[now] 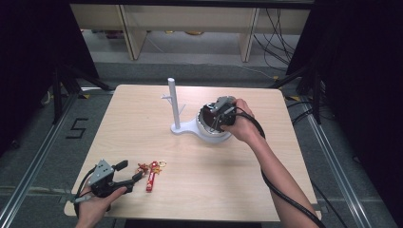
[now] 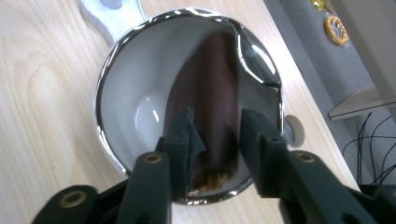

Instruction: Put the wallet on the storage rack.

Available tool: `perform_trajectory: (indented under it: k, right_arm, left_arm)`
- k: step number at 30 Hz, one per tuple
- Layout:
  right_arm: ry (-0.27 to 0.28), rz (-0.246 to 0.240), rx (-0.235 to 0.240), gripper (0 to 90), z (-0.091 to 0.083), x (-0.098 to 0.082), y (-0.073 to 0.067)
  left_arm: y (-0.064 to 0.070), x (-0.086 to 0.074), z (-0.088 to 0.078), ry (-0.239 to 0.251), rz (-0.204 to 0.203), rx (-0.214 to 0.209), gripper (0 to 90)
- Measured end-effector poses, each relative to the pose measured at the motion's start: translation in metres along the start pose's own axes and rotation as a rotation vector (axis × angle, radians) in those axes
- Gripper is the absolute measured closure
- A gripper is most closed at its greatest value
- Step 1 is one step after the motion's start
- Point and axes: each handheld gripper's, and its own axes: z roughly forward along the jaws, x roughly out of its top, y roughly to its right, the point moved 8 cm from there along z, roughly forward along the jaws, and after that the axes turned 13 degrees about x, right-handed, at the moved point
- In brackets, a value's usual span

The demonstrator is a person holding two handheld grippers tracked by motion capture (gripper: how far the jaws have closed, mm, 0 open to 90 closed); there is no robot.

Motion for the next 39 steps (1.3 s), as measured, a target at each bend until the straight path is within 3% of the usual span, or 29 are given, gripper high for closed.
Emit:
perform_trajectory:
  k: [6, 8, 10, 11, 12, 13, 14, 17, 19, 21, 22, 23, 25, 29, 31, 32, 34, 37, 39]
  right_arm:
    - [0.054, 0.030, -0.019, 52.8, -0.010, 0.002, 0.003]
    - [0.078, 0.064, -0.027, 51.2, -0.019, -0.001, 0.005]
    - [0.106, 0.110, -0.020, 51.2, -0.026, -0.005, 0.003]
    - [0.128, 0.145, -0.020, 52.8, -0.031, -0.009, 0.001]
    - [0.135, 0.158, -0.015, 53.3, -0.033, -0.011, 0.000]
    - [0.163, 0.186, 0.000, 54.7, -0.037, -0.017, -0.003]
    - [0.167, 0.191, 0.001, 57.0, -0.040, -0.023, -0.005]
    - [0.199, 0.225, -0.016, 70.2, -0.046, -0.039, -0.011]
    - [0.204, 0.254, -0.018, 77.3, -0.049, -0.053, -0.019]
    - [0.192, 0.275, -0.020, 79.8, -0.050, -0.064, -0.025]
    - [0.193, 0.285, -0.018, 80.9, -0.050, -0.070, -0.028]
    - [0.199, 0.266, -0.023, 81.0, -0.050, -0.075, -0.028]
    - [0.192, 0.320, -0.004, 80.9, -0.050, -0.086, -0.037]
    - [0.214, 0.330, -0.017, 79.6, -0.051, -0.100, -0.042]
    - [0.218, 0.372, -0.018, 78.2, -0.052, -0.106, -0.047]
    - [0.228, 0.372, -0.034, 77.2, -0.052, -0.108, -0.047]
    - [0.236, 0.366, -0.032, 74.9, -0.051, -0.113, -0.050]
    - [0.266, 0.396, -0.031, 70.8, -0.050, -0.121, -0.059]
    - [0.281, 0.427, -0.031, 69.5, -0.050, -0.125, -0.062]
  left_arm:
    - [0.000, 0.000, 0.001, 0.003, -0.010, -0.001, 23.7]
    - [0.002, -0.001, 0.000, -0.010, -0.039, 0.000, 23.6]
    - [0.002, -0.001, 0.001, -0.010, -0.032, -0.001, 23.6]
    - [0.002, -0.001, 0.001, -0.010, -0.033, -0.001, 23.6]
    - [0.001, 0.000, 0.002, -0.010, -0.007, -0.002, 23.6]
    - [0.002, -0.001, 0.001, -0.020, -0.032, 0.000, 23.6]
    - [0.000, -0.001, 0.002, -0.013, -0.002, 0.000, 23.7]
    - [0.001, 0.000, 0.003, -0.013, -0.004, -0.002, 23.7]
    - [0.003, 0.000, 0.002, -0.022, -0.033, -0.002, 23.7]
    - [0.002, 0.000, 0.002, -0.025, -0.037, 0.001, 23.7]
    - [0.000, 0.001, 0.003, -0.017, -0.005, 0.002, 23.7]
    - [0.000, 0.001, 0.004, -0.017, -0.002, 0.000, 23.8]
    - [0.003, -0.001, 0.004, -0.032, -0.043, 0.001, 23.8]
    - [0.000, 0.000, 0.005, -0.030, -0.003, -0.002, 23.7]
    - [-0.001, 0.000, 0.005, -0.037, -0.006, -0.003, 23.4]
    - [0.000, -0.001, 0.006, -0.049, -0.032, -0.001, 23.0]
    - [-0.001, 0.002, 0.007, -0.048, -0.023, -0.001, 22.8]
    - [-0.002, 0.007, 0.008, -0.041, -0.019, -0.004, 22.6]
    - [-0.004, 0.009, 0.010, -0.035, 0.007, -0.002, 22.3]
